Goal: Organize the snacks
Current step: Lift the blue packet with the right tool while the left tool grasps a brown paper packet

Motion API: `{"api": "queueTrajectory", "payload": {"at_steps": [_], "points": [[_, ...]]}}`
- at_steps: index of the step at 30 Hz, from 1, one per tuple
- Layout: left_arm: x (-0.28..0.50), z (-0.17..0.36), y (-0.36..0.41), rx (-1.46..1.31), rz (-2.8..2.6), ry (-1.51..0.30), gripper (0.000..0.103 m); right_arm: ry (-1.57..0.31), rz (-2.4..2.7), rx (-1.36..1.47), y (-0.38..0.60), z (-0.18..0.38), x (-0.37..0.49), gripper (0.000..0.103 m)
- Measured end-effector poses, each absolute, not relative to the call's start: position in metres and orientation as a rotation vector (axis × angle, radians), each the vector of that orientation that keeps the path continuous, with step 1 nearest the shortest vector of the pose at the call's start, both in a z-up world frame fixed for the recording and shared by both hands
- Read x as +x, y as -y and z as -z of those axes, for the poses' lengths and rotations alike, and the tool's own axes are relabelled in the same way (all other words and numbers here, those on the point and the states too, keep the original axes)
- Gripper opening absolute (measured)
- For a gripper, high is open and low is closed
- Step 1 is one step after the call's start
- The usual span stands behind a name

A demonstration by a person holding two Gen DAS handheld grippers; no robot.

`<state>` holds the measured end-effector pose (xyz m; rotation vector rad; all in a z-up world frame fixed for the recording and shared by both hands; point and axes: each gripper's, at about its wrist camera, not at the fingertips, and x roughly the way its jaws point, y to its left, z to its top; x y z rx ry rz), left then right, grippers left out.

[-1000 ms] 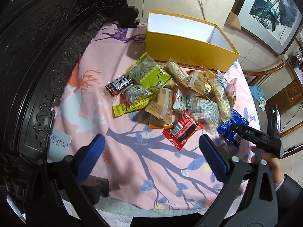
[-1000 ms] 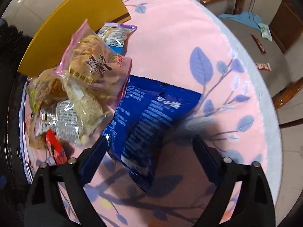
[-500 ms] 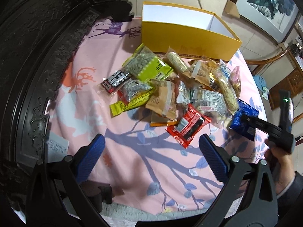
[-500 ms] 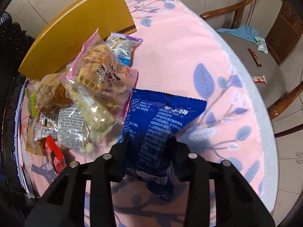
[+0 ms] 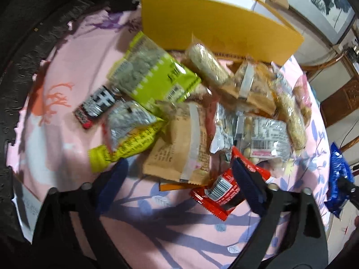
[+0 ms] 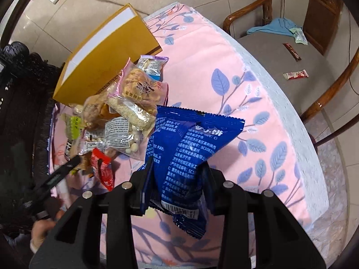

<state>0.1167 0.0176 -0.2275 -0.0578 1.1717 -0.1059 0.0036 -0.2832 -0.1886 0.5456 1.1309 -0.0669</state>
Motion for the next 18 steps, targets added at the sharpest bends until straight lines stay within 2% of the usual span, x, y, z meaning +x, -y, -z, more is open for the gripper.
{"api": "queueTrajectory", "payload": {"at_steps": [1, 2, 4, 10, 13, 18], "points": [[0.118, 0.232, -0.017, -0.069, 0.117, -1.179, 0.072, -1.13, 0.06, 0.546, 0.285, 0.187, 0.005, 0.039], [0.12, 0.237, -0.016, -0.075, 0.122, -1.189, 0.065, -1.129, 0.053, 0.543, 0.286, 0.186, 0.007, 0.039], [0.123, 0.247, -0.017, -0.089, 0.123, -1.217, 0.039, -1.129, 0.04, 0.544, 0.29, 0.186, 0.013, 0.039], [0.11, 0.239, -0.024, -0.159, 0.15, -1.176, 0.02, -1.119, -0.022, 0.543, 0.297, 0.18, 0.027, 0.039], [0.098, 0.221, -0.029, -0.182, 0.163, -1.138, 0.016, -1.113, -0.061, 0.531, 0.296, 0.176, 0.033, 0.039], [0.083, 0.209, -0.029, -0.177, 0.162, -1.13, 0.014, -1.107, -0.109, 0.503, 0.294, 0.171, 0.043, 0.039]]}}
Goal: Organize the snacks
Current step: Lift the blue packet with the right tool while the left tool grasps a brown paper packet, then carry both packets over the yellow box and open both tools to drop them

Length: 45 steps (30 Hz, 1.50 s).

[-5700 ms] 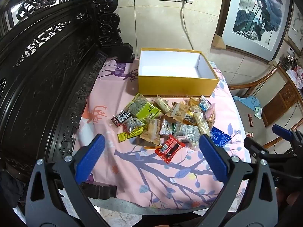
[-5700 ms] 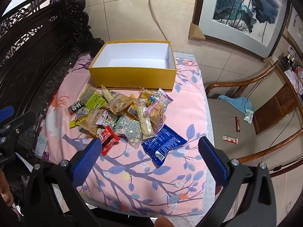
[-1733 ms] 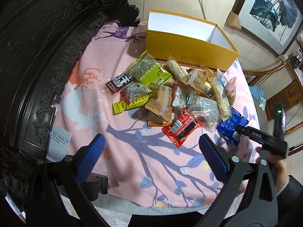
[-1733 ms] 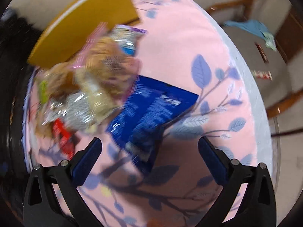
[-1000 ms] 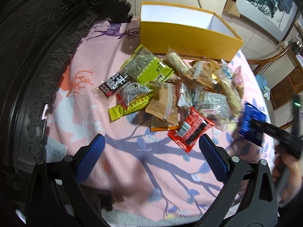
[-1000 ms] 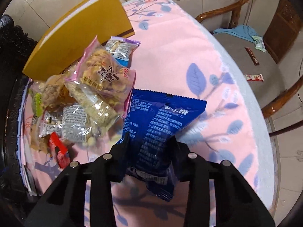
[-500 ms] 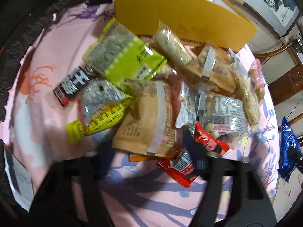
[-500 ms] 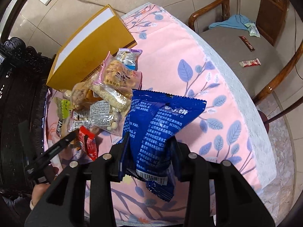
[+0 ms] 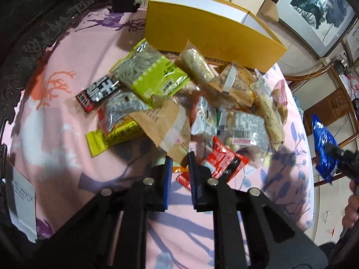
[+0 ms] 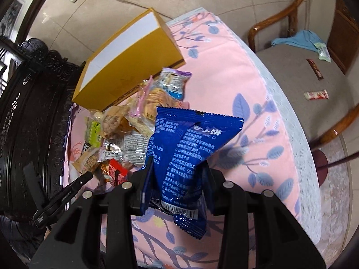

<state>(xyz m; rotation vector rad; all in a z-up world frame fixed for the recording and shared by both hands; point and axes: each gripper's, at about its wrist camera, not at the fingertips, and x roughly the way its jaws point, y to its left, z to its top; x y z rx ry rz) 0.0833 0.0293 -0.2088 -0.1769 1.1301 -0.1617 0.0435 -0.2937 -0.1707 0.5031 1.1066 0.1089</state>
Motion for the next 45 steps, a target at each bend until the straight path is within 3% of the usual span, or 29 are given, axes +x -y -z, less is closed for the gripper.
{"api": "queueTrajectory", "payload": {"at_steps": [6, 8, 9, 10, 11, 14, 16, 19, 35, 45], "points": [[0.098, 0.216, -0.041, -0.345, 0.146, -1.161, 0.016, -1.105, -0.134, 0.503, 0.293, 0.169, 0.059, 0.039], [0.106, 0.217, -0.039, -0.339, 0.145, -1.153, 0.032, -1.101, -0.14, 0.496, 0.293, 0.168, 0.063, 0.039], [0.112, 0.216, -0.038, -0.344, 0.122, -1.157, 0.059, -1.099, -0.141, 0.494, 0.293, 0.167, 0.064, 0.039], [0.116, 0.216, -0.039, -0.357, 0.1, -1.153, 0.076, -1.097, -0.142, 0.492, 0.293, 0.166, 0.066, 0.039], [0.12, 0.216, -0.041, -0.385, 0.086, -1.144, 0.077, -1.095, -0.141, 0.492, 0.293, 0.166, 0.068, 0.039], [0.132, 0.221, -0.043, -0.425, 0.093, -1.154, 0.075, -1.093, -0.135, 0.488, 0.295, 0.165, 0.072, 0.039], [0.137, 0.225, -0.038, -0.351, 0.109, -1.173, 0.043, -1.095, -0.13, 0.493, 0.296, 0.166, 0.076, 0.039], [0.137, 0.228, -0.035, -0.321, 0.133, -1.188, 0.023, -1.1, -0.116, 0.497, 0.297, 0.168, 0.084, 0.039], [0.103, 0.149, -0.071, -0.447, 0.21, -1.018, 0.021, -1.104, -0.129, 0.475, 0.282, 0.167, 0.097, 0.039], [0.1, 0.114, -0.055, -0.336, 0.253, -0.933, 0.021, -1.082, -0.13, 0.472, 0.275, 0.16, 0.098, 0.039]]}}
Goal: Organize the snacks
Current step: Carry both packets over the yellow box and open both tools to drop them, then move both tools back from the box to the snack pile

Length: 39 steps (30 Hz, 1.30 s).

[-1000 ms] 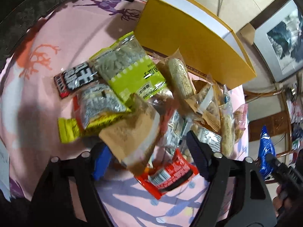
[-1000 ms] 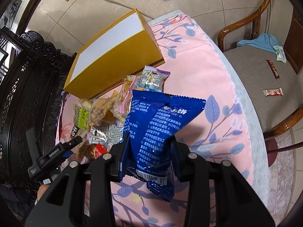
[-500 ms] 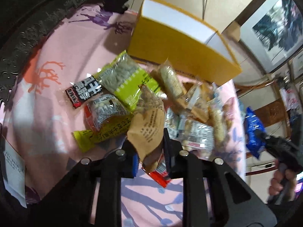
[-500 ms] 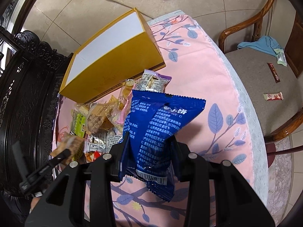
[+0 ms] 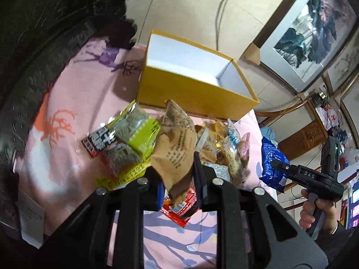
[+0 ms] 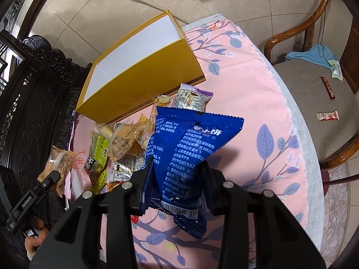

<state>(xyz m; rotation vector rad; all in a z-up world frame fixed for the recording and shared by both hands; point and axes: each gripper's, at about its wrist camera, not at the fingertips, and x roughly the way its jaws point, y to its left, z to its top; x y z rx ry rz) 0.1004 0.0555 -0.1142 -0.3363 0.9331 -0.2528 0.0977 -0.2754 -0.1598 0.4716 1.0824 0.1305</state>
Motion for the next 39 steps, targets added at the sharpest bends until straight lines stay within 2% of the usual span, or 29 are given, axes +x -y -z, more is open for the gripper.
{"api": "queueTrajectory", "payload": {"at_steps": [5, 11, 17, 18, 19, 21, 22, 27, 39], "points": [[0.128, 0.083, -0.048, -0.358, 0.31, -0.843, 0.021, -1.012, -0.152, 0.459, 0.274, 0.133, 0.116, 0.039], [0.203, 0.038, -0.02, -0.335, 0.374, -0.712, 0.021, -0.867, -0.214, 0.405, 0.257, 0.082, 0.177, 0.039], [0.285, 0.029, 0.006, -0.255, 0.335, -0.696, 0.023, -0.785, -0.261, 0.327, 0.235, 0.056, 0.257, 0.04], [0.295, 0.029, 0.009, -0.235, 0.317, -0.706, 0.029, -0.789, -0.267, 0.317, 0.232, 0.057, 0.268, 0.041], [0.304, 0.029, 0.011, -0.214, 0.286, -0.719, 0.053, -0.788, -0.264, 0.314, 0.231, 0.055, 0.278, 0.044], [0.305, 0.021, 0.008, -0.209, 0.209, -0.691, 0.093, -0.762, -0.263, 0.337, 0.234, 0.048, 0.284, 0.071], [0.301, 0.017, 0.006, -0.211, 0.194, -0.665, 0.098, -0.741, -0.27, 0.344, 0.236, 0.044, 0.281, 0.074], [0.276, 0.019, -0.008, -0.195, 0.162, -0.686, 0.101, -0.776, -0.224, 0.288, 0.243, 0.058, 0.266, 0.095], [0.159, 0.118, -0.048, -0.17, 0.05, -1.002, 0.101, -1.081, -0.193, 0.245, 0.272, 0.165, 0.142, 0.095]]}}
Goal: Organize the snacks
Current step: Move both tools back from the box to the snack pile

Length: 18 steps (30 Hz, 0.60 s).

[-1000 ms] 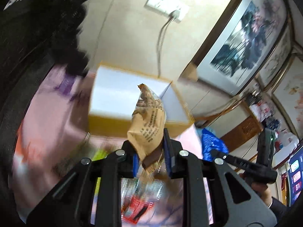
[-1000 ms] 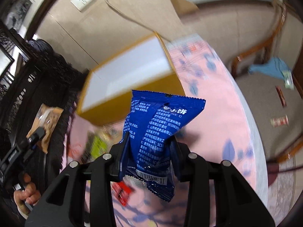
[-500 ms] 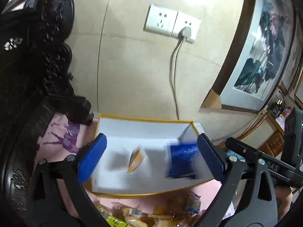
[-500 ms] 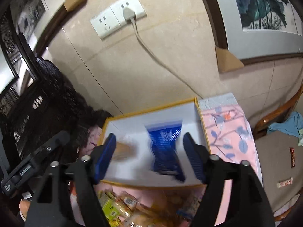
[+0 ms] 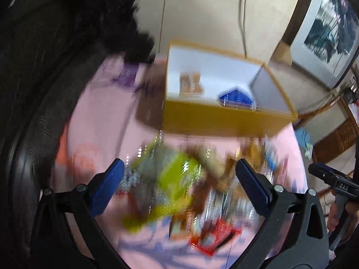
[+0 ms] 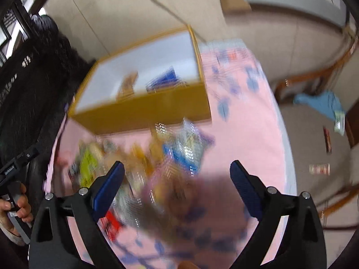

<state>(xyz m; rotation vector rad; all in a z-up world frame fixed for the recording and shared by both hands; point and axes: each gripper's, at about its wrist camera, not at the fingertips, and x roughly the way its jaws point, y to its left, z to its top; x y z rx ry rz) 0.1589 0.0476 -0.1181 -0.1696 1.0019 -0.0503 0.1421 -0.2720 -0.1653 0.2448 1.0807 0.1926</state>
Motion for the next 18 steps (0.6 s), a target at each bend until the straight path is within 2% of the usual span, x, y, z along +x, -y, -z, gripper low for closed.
{"api": "queueTrajectory", "payload": {"at_steps": [5, 18], "points": [[0.12, 0.139, -0.044, -0.198, 0.071, -1.097, 0.101, -1.106, -0.253, 0.191, 0.254, 0.184, 0.118, 0.095], [0.092, 0.139, -0.015, -0.065, 0.095, -1.069, 0.101, -1.148, -0.362, 0.117, 0.235, 0.197, 0.108, 0.095]]}}
